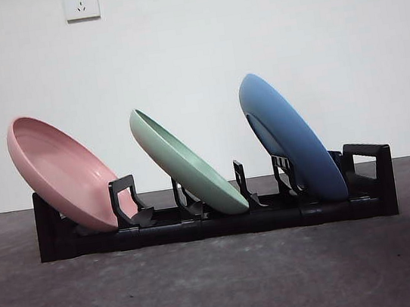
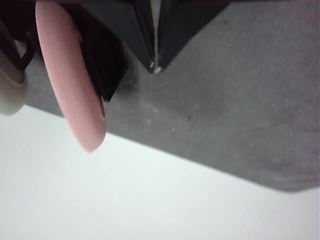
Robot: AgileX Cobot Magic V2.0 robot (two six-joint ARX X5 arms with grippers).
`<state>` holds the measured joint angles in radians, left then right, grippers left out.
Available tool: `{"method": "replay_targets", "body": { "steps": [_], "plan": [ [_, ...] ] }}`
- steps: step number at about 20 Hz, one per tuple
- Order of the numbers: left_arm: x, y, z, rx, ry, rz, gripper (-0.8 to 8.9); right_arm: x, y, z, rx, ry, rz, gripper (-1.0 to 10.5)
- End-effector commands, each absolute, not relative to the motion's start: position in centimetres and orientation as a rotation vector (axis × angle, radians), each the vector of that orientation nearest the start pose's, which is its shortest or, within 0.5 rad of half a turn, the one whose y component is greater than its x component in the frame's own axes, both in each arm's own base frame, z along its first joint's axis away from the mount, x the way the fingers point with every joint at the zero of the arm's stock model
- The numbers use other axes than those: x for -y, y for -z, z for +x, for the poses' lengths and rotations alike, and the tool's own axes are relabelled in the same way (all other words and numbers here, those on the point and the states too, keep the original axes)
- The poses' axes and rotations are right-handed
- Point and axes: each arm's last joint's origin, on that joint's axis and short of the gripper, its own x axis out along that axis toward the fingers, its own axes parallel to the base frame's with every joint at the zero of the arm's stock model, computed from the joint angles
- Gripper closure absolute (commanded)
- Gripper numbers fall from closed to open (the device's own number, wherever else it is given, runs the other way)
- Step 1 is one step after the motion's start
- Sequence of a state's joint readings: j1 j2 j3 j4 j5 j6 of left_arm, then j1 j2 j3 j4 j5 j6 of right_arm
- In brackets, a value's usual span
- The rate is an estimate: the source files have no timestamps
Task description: Place the plate
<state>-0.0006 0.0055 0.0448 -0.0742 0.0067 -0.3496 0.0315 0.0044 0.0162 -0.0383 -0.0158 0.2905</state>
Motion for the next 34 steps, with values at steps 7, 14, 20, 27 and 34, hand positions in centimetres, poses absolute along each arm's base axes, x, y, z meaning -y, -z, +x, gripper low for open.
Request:
{"method": "replay_targets", "body": {
  "steps": [7,14,20,27,34],
  "plan": [
    [0.1,-22.4,8.1,-0.148,-0.006,-0.385,8.03,-0.9,-19.6,9.3,-0.140,-0.205,0.514,9.3],
    [0.4,-26.6,8.7,-0.370,0.077,-0.340,8.02,-1.2,-23.6,10.2,-0.304,-0.277,0.452,9.3],
    [0.6,-28.8,10.7,-0.575,0.124,-0.285,8.02,-1.7,-26.8,12.3,-0.481,-0.395,0.361,9.3],
    [0.8,-29.3,13.7,-0.911,0.131,-0.216,8.02,-3.1,-29.6,16.1,-0.787,-0.476,0.155,9.3],
    [0.9,-29.1,14.3,-0.958,0.138,-0.212,4.30,-5.6,-29.5,19.5,-0.948,-0.532,0.041,6.0]
  ]
}}
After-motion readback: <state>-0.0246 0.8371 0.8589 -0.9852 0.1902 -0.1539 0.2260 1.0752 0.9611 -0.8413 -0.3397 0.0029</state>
